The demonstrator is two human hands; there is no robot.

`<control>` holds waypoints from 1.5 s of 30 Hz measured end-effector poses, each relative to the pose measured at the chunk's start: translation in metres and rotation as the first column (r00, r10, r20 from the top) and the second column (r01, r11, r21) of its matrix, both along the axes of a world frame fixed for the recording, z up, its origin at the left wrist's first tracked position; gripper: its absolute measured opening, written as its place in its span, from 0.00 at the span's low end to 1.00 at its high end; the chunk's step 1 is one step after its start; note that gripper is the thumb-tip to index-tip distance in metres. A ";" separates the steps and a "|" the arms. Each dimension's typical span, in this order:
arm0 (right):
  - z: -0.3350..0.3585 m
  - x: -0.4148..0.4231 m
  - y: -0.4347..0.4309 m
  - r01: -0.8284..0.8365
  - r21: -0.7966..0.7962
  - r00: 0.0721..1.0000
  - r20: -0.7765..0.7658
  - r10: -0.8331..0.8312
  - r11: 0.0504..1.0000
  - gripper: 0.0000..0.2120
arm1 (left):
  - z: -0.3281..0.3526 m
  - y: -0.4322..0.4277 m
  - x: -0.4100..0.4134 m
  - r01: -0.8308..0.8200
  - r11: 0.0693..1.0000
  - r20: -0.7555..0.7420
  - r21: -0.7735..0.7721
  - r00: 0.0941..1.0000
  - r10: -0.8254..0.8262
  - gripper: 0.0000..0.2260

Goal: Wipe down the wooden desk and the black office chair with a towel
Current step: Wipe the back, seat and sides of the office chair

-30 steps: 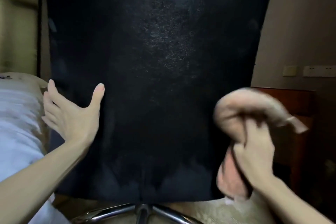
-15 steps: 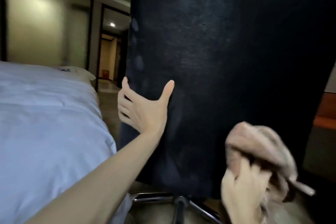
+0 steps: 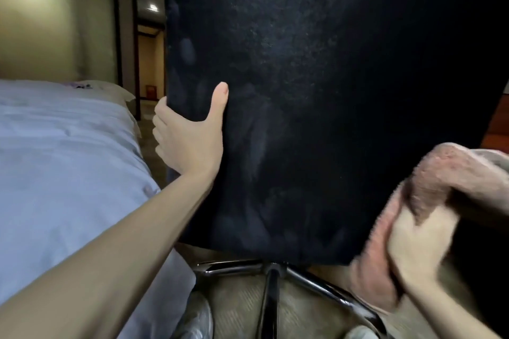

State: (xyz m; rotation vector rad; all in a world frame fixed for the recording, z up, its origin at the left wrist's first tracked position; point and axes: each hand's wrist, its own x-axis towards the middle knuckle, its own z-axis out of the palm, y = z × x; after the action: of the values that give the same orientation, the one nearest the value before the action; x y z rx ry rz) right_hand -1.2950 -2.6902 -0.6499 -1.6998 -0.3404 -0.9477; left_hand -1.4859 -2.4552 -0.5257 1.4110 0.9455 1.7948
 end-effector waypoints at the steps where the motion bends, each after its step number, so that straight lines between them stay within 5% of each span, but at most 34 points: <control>1: -0.003 -0.014 0.007 0.050 -0.055 0.999 -0.011 -0.051 0.997 0.28 | -0.001 -0.003 0.003 -0.022 1.000 0.010 0.006 1.000 0.021 0.47; 8: -0.009 -0.090 0.052 0.056 -0.273 0.996 -0.056 -0.074 0.960 0.17 | -0.006 -0.017 0.011 -0.121 0.992 -0.027 0.033 0.992 0.122 0.47; 10: -0.022 -0.115 0.071 0.019 -0.412 0.999 0.053 0.004 0.911 0.15 | -0.008 -0.024 0.011 -0.121 0.992 -0.067 0.027 0.990 0.123 0.49; 13: -0.037 -0.138 0.095 -0.029 -0.675 0.874 0.341 0.347 0.737 0.16 | -0.020 -0.034 0.005 -0.074 0.988 -0.186 0.132 0.978 0.098 0.51; 17: -0.020 -0.121 0.082 0.243 -0.886 0.608 0.457 0.650 0.395 0.22 | -0.034 -0.030 -0.008 -0.002 0.975 -0.327 0.222 0.942 0.077 0.52; 20: 0.001 -0.100 0.058 0.307 -0.756 0.508 0.644 0.572 0.577 0.12 | -0.030 -0.030 -0.009 0.015 0.977 -0.305 0.211 0.951 0.051 0.52; 22: 0.018 -0.086 0.040 0.271 -0.652 0.601 0.689 0.405 0.708 0.17 | -0.029 -0.033 -0.007 -0.018 0.978 -0.296 0.207 0.952 0.080 0.52; 24: 0.033 -0.070 0.031 0.290 -0.607 0.721 0.647 0.248 0.740 0.33 | -0.031 -0.037 -0.003 -0.046 0.979 -0.294 0.198 0.950 0.104 0.51; 29: 0.009 -0.119 0.079 0.186 -0.651 0.809 0.526 0.261 0.736 0.15 | -0.031 -0.032 0.001 -0.052 0.982 -0.252 0.182 0.963 0.098 0.52; 32: -0.029 -0.147 0.112 -0.061 -0.806 0.806 0.308 0.505 0.589 0.10 | -0.030 -0.029 -0.002 -0.047 0.984 -0.234 0.173 0.968 0.087 0.52; 34: -0.036 -0.143 0.119 -0.542 -0.752 0.713 -0.175 0.679 0.375 0.29 | -0.029 -0.024 -0.005 -0.018 0.987 -0.224 0.158 0.973 0.053 0.52; 35: -0.036 -0.131 0.130 -0.752 -0.616 0.547 -0.386 0.743 0.234 0.31 | -0.027 -0.022 -0.006 -0.005 0.990 -0.209 0.138 0.977 0.034 0.52; 36: -0.037 -0.128 0.135 -0.866 -0.500 0.272 -0.473 0.838 -0.002 0.30 | -0.025 -0.019 -0.007 0.003 0.994 -0.192 0.110 0.981 0.018 0.52; 37: -0.033 -0.128 0.132 -0.813 -0.570 0.204 -0.470 0.859 -0.119 0.26 | -0.023 -0.016 -0.008 0.013 0.996 -0.185 0.086 0.983 0.003 0.52; 38: -0.025 -0.123 0.125 -0.585 -0.810 0.360 -0.292 0.886 -0.029 0.25 | -0.022 -0.015 -0.009 0.031 0.997 -0.187 0.066 0.982 -0.018 0.52; 39: -0.020 -0.116 0.115 -0.175 -0.975 0.460 0.044 0.887 0.140 0.27 | -0.021 -0.016 -0.009 0.056 0.997 -0.187 0.052 0.981 -0.046 0.52; 40: -0.014 -0.109 0.100 0.091 -0.954 0.506 0.292 0.811 0.286 0.27 | -0.020 -0.016 -0.009 0.087 0.995 -0.185 0.042 0.980 -0.078 0.52; 42: 0.015 -0.108 0.079 0.250 -0.885 0.526 0.465 0.712 0.393 0.15 | -0.018 -0.017 -0.011 0.140 0.990 -0.177 0.018 0.975 -0.135 0.52; 43: 0.029 -0.103 0.079 0.281 -0.828 0.440 0.561 0.701 0.486 0.10 | -0.016 -0.017 -0.013 0.163 0.987 -0.173 0.007 0.972 -0.159 0.51; 45: 0.058 -0.105 0.084 0.222 -0.837 0.422 0.545 0.725 0.500 0.08 | -0.009 -0.013 -0.018 0.231 0.973 -0.148 -0.018 0.962 -0.232 0.49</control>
State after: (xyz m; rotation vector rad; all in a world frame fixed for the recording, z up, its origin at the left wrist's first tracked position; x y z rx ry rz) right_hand -1.4002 -2.6060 -0.5914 -1.6218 -2.1189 -1.4606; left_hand -1.5044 -2.4679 -0.5347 1.6027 0.8162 1.5340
